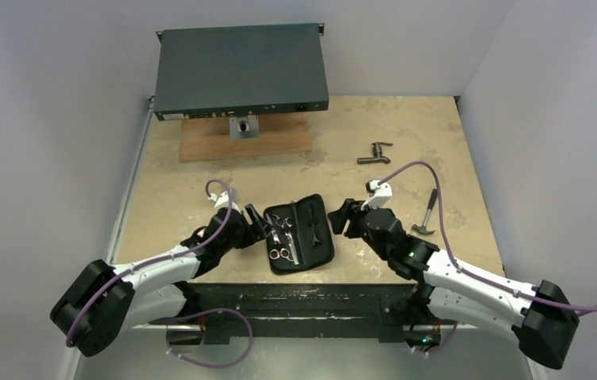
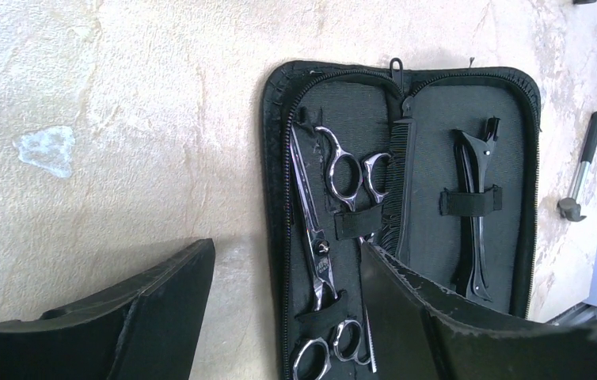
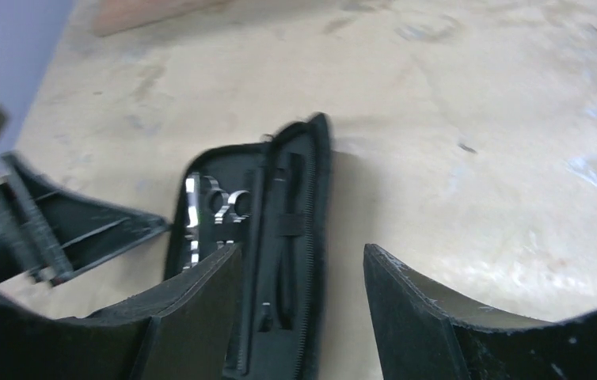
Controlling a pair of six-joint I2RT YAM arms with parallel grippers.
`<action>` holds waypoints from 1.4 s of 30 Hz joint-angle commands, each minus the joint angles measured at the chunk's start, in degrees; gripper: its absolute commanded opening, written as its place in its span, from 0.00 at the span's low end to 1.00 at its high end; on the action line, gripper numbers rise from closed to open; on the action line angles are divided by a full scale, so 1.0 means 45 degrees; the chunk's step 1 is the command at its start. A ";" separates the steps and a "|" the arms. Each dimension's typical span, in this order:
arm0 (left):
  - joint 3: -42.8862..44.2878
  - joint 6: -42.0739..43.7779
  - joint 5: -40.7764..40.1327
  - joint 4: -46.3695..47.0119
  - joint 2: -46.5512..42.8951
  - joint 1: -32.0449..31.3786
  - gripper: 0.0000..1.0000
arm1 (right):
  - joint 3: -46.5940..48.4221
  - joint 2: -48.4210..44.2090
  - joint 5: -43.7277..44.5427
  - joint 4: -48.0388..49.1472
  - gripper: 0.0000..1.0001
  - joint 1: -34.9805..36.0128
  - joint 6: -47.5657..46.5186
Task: Sort the hair-cutting tools
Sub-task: Close the hairdressing tool bag at the center of the board.
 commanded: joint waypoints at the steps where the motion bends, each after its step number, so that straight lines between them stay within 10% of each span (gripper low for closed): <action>1: 0.0289 -0.0144 0.0260 0.0312 0.0211 0.0101 0.67 | -0.0342 0.0562 0.0715 -0.1270 0.56 -0.0693 0.1748; 14: 0.0226 -0.0001 0.0643 0.0701 0.0669 0.0091 0.62 | -0.0817 0.4537 -0.1835 0.1774 0.40 -0.0911 0.1974; 26: 0.0011 -0.0247 0.1435 0.2582 0.2174 0.0100 0.56 | -0.0022 0.6553 -0.5947 0.5432 0.50 -0.0837 0.0356; 42: -0.1248 -0.1081 0.1344 0.4454 0.1054 0.0096 0.57 | 0.1830 0.9084 -0.6637 0.5132 0.63 -0.0157 0.0864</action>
